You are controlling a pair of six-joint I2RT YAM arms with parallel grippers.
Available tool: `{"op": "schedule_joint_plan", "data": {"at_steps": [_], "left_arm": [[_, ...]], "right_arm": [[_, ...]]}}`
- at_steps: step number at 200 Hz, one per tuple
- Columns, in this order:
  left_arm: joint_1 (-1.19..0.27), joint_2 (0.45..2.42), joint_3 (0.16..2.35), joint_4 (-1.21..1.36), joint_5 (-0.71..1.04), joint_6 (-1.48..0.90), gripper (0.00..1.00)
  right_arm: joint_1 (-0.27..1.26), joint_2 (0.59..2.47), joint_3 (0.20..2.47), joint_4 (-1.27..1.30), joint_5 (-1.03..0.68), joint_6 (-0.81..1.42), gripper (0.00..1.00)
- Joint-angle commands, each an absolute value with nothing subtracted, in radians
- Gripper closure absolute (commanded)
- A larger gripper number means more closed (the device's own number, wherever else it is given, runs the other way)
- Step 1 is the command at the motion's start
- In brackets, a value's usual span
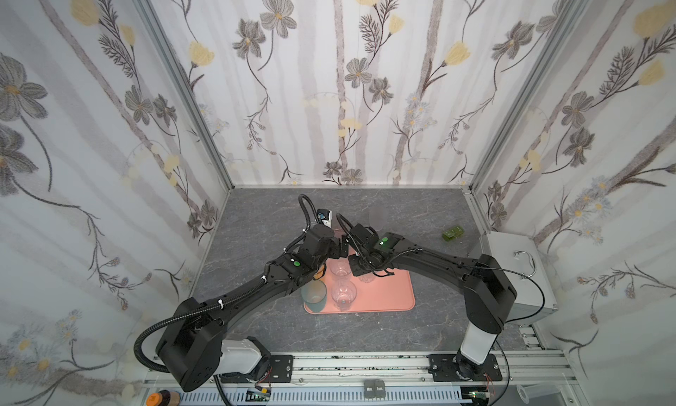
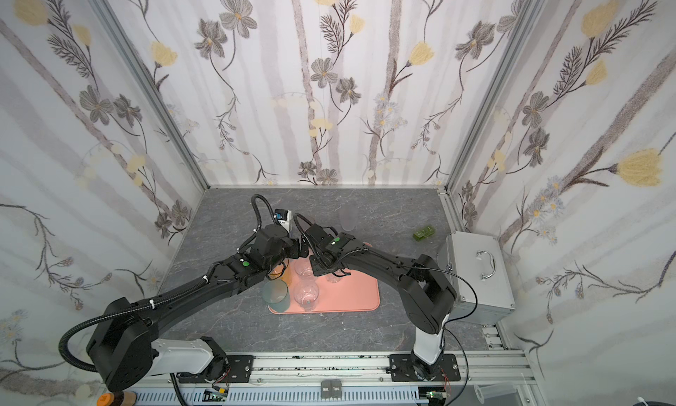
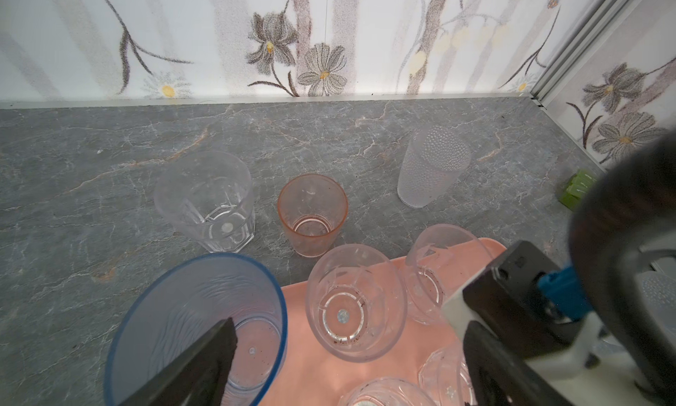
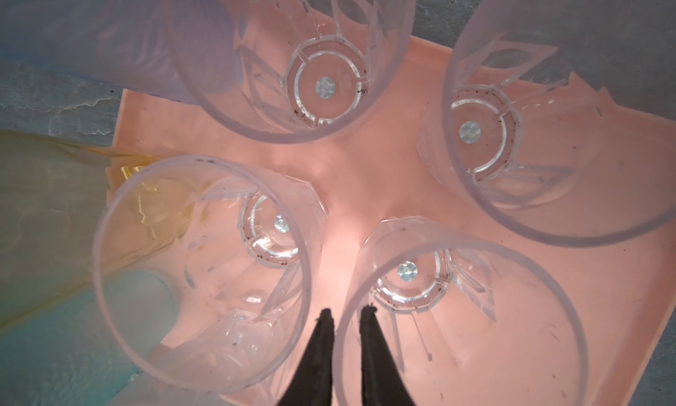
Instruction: Place the glasses into the tray
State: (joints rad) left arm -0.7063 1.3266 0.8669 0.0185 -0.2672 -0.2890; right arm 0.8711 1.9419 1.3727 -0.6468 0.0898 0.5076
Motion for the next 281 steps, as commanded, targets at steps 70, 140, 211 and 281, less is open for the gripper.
{"op": "schedule_joint_plan", "data": {"at_steps": [70, 140, 211, 281], "left_arm": [[-0.712, 1.355, 0.885, 0.061, -0.234, -0.332, 0.00], [-0.805, 1.506, 0.990, 0.072, -0.213, -0.325, 0.00], [-0.831, 1.580, 1.029, 0.072, -0.205, -0.308, 0.00], [-0.833, 1.586, 1.032, 0.072, -0.202, -0.311, 0.01]], "right_arm": [[0.656, 1.725, 1.285, -0.582, 0.050, 0.527, 0.72], [0.585, 1.685, 1.177, -0.421, -0.005, 0.616, 0.69], [0.589, 1.701, 1.102, -0.346, -0.101, 0.660, 0.69], [0.595, 1.709, 1.080, -0.343, -0.124, 0.656, 0.69]]}}
